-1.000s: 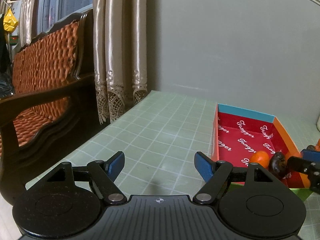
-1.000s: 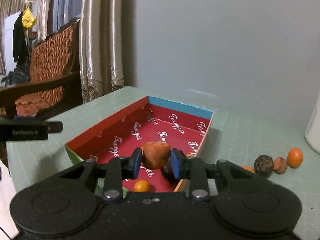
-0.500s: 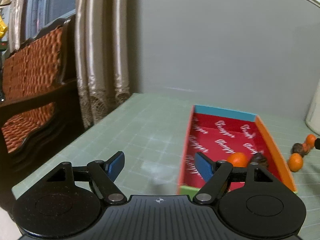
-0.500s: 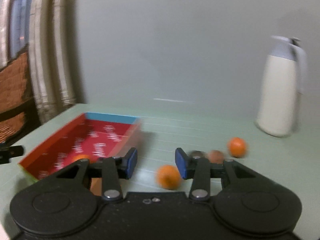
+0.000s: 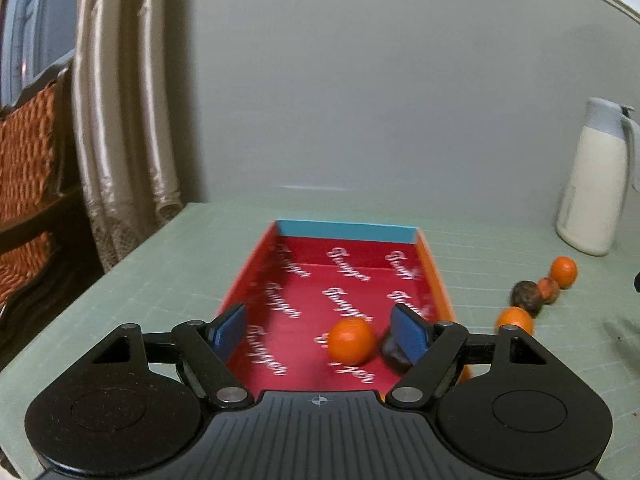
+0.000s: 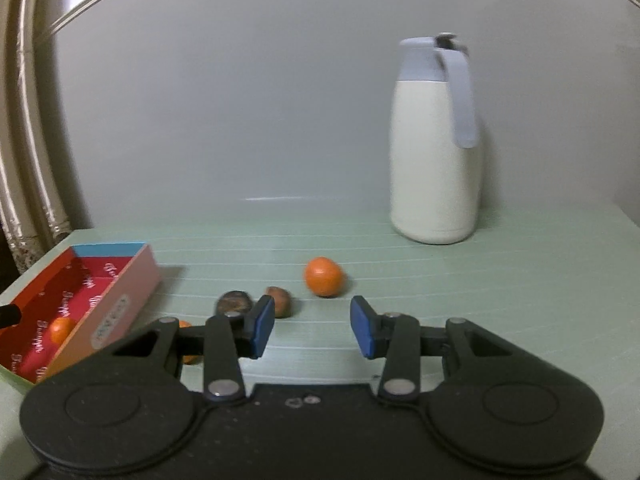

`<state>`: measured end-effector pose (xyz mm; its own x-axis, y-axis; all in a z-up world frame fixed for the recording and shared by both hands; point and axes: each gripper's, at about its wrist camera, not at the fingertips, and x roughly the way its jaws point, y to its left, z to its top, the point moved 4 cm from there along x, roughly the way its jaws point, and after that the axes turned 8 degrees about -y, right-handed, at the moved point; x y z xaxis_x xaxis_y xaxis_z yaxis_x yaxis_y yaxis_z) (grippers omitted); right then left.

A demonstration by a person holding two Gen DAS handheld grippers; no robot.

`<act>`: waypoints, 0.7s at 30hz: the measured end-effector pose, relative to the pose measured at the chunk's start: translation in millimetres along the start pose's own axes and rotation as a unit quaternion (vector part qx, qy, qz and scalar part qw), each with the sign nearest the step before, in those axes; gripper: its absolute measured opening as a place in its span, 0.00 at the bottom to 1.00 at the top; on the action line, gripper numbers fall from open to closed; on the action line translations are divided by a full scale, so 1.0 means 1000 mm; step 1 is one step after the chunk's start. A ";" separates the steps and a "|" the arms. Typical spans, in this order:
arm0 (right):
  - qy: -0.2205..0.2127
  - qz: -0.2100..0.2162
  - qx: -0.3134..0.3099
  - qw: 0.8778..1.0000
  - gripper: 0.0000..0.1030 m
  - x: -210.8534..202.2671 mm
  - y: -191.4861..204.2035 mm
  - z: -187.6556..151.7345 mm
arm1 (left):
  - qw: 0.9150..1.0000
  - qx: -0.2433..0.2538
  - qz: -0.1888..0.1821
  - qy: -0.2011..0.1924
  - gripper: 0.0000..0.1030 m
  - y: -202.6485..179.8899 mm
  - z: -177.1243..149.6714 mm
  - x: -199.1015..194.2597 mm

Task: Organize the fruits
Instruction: 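Move the left gripper back and close it on another mandarin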

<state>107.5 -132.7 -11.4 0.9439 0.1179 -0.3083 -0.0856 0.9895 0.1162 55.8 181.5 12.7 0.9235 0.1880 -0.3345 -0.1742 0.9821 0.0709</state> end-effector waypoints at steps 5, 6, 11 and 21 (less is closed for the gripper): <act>-0.003 -0.009 0.011 1.000 0.40 -0.005 -0.017 0.002 | 1.000 0.010 -0.007 -0.001 0.76 -0.020 0.002 -0.001; -0.004 -0.011 0.011 1.000 0.40 -0.006 -0.019 0.002 | 1.000 0.012 -0.009 -0.001 0.76 -0.024 0.003 -0.001; -0.004 -0.019 0.011 1.000 0.40 -0.010 -0.033 0.000 | 1.000 0.018 -0.024 -0.003 0.76 -0.044 0.005 0.001; -0.008 -0.042 0.025 0.999 0.40 -0.016 -0.066 -0.002 | 0.998 0.026 -0.050 -0.002 0.76 -0.082 0.004 0.004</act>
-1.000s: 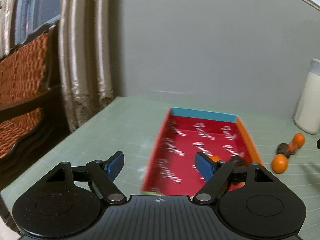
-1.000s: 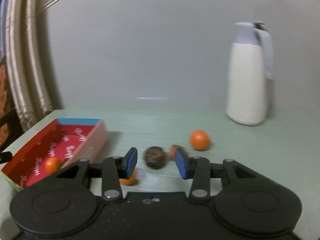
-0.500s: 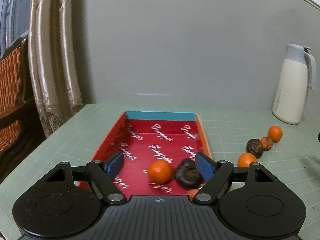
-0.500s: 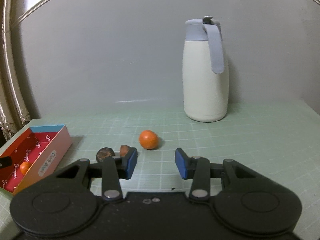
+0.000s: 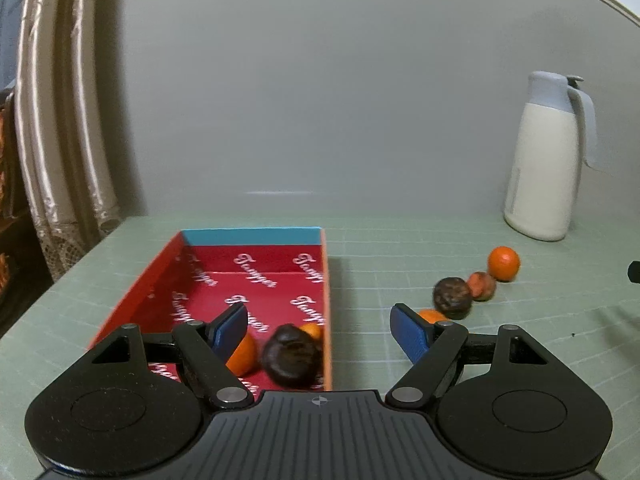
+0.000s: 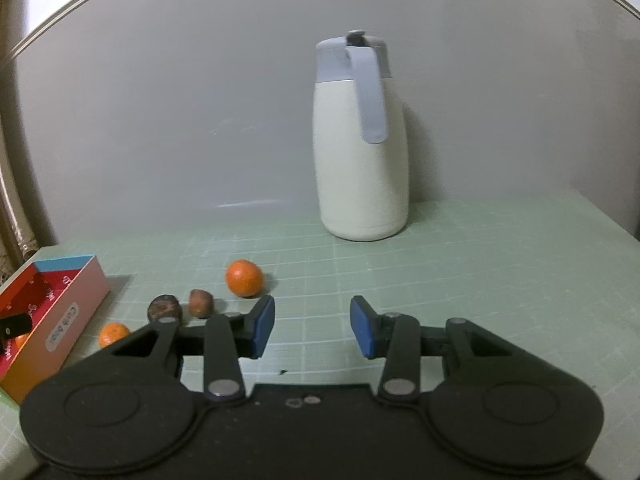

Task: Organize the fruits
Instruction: 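Move the left gripper back and close it on another mandarin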

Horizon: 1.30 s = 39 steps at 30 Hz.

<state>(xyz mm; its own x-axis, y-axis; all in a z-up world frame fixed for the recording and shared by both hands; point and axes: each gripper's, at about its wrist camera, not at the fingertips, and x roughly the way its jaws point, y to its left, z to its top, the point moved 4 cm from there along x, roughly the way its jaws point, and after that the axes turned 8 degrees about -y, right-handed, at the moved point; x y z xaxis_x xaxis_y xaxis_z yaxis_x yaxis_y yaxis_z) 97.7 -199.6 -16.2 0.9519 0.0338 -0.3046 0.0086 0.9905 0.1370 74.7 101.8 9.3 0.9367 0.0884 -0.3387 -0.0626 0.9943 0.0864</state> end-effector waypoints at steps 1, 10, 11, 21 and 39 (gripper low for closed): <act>-0.001 -0.002 0.000 1.000 0.40 -0.001 -0.002 0.000 | 1.000 0.000 -0.004 0.000 0.76 -0.004 0.000 0.001; 0.001 -0.016 0.008 1.000 0.40 0.002 -0.022 -0.002 | 0.999 0.021 -0.042 0.002 0.75 -0.048 -0.005 0.008; 0.000 -0.018 0.008 1.000 0.40 0.002 -0.024 -0.002 | 0.999 0.023 -0.045 0.004 0.75 -0.053 -0.006 0.010; 0.012 -0.046 0.012 0.999 0.40 0.009 -0.056 -0.012 | 0.998 0.027 -0.049 0.039 0.75 -0.080 -0.016 0.046; 0.016 -0.070 0.026 0.997 0.40 0.008 -0.089 -0.015 | 0.994 0.029 -0.058 0.091 0.38 -0.086 -0.032 0.082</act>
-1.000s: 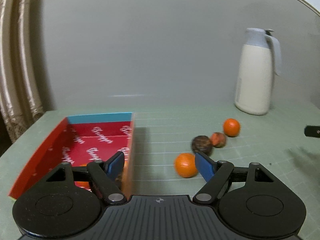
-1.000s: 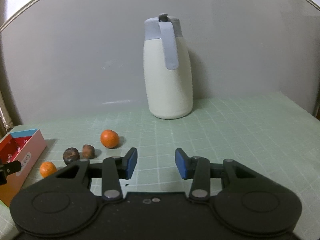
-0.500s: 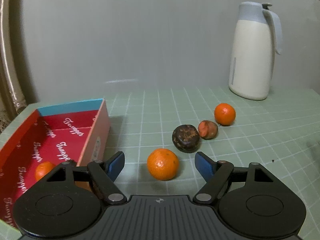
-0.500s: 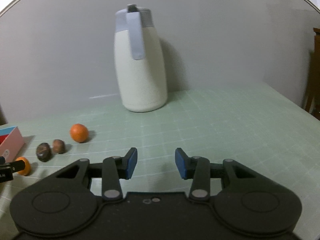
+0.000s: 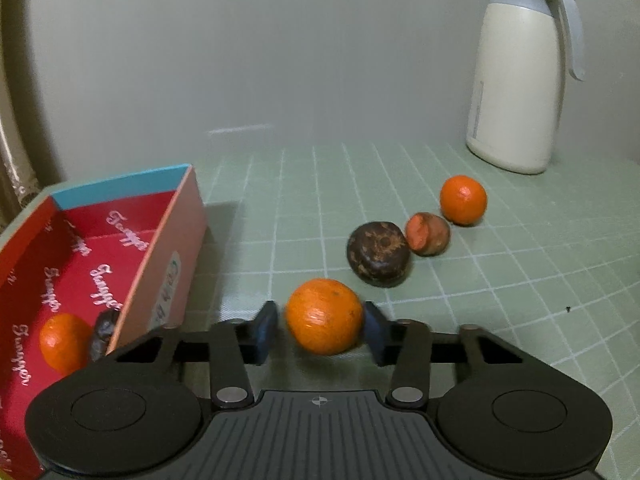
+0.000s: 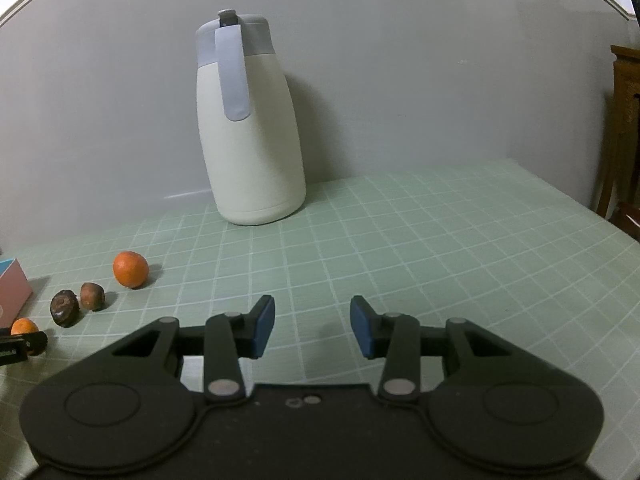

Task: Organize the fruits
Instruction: 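Move the left gripper back and close it on another mandarin, then carry the mandarin with the left gripper into the red box and release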

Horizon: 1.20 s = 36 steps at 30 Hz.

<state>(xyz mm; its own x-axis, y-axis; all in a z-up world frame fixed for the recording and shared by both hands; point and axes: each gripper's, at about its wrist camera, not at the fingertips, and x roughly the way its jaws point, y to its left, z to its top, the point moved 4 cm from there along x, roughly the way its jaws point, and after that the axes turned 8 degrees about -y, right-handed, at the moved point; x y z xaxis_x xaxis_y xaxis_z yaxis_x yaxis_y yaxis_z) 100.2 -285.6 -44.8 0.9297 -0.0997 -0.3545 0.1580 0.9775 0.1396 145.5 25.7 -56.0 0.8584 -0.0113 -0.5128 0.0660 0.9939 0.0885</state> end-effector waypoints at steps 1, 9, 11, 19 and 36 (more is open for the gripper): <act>0.002 0.001 0.000 1.000 0.40 0.000 0.001 0.000 | 1.000 0.002 0.001 0.000 0.38 -0.001 0.000 0.000; 0.011 0.002 -0.010 1.000 0.40 -0.003 0.004 -0.008 | 1.000 -0.003 -0.009 -0.020 0.38 -0.002 0.003 -0.017; 0.013 0.001 -0.009 1.000 0.40 -0.005 0.005 -0.011 | 1.000 -0.002 -0.011 -0.026 0.38 -0.002 0.004 -0.022; 0.011 0.013 -0.009 1.000 0.40 -0.013 0.022 -0.011 | 0.999 0.017 -0.010 -0.050 0.38 0.006 0.006 -0.054; 0.012 0.066 -0.039 0.997 0.40 -0.024 0.110 -0.012 | 0.996 -0.038 0.037 -0.075 0.38 0.116 0.003 -0.108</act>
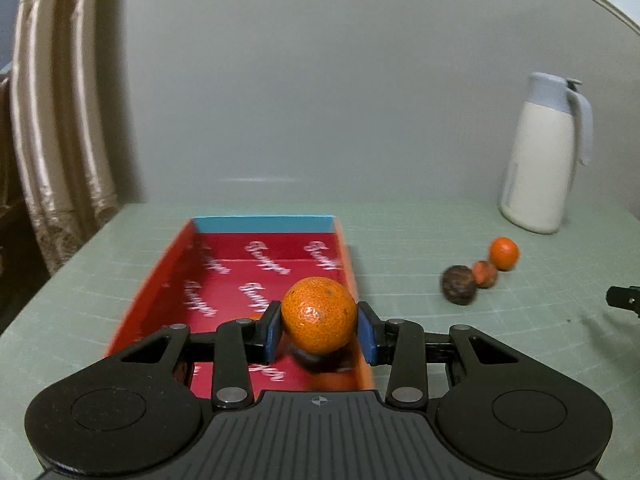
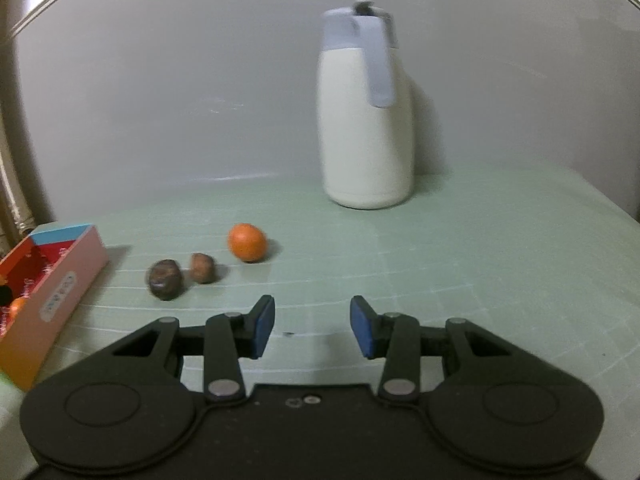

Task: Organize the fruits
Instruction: 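Carry the mandarin with the left gripper into the red box and release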

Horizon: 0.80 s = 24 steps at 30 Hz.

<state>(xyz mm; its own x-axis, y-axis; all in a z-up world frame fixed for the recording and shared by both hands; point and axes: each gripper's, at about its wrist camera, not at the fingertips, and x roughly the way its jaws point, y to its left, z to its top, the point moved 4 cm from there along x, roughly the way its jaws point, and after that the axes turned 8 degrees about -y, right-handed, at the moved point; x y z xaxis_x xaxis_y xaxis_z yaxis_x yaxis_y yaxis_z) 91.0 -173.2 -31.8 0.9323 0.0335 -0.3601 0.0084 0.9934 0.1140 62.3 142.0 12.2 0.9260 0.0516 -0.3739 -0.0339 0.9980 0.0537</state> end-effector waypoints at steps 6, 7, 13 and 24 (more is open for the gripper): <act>0.001 0.015 -0.017 1.000 0.40 -0.001 0.026 -0.001 | 0.999 -0.026 0.025 0.015 0.38 0.033 -0.008 0.010; 0.001 0.016 -0.019 1.000 0.40 -0.001 0.029 -0.001 | 0.999 -0.031 0.026 0.017 0.38 0.035 -0.010 0.012; 0.006 0.021 -0.025 0.999 0.40 0.002 0.038 -0.002 | 0.999 -0.017 0.031 0.022 0.40 0.035 -0.015 0.016; 0.006 0.024 -0.025 0.999 0.40 0.001 0.039 -0.002 | 1.000 -0.006 0.031 -0.001 0.66 0.026 -0.008 0.006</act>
<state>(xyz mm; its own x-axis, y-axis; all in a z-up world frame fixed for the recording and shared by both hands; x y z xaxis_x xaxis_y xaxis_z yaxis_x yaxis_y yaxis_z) 91.4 -134.7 -29.5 0.9266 0.0830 -0.3668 -0.0551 0.9948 0.0859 64.5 168.5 4.3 0.9225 0.1134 -0.3689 -0.0957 0.9932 0.0660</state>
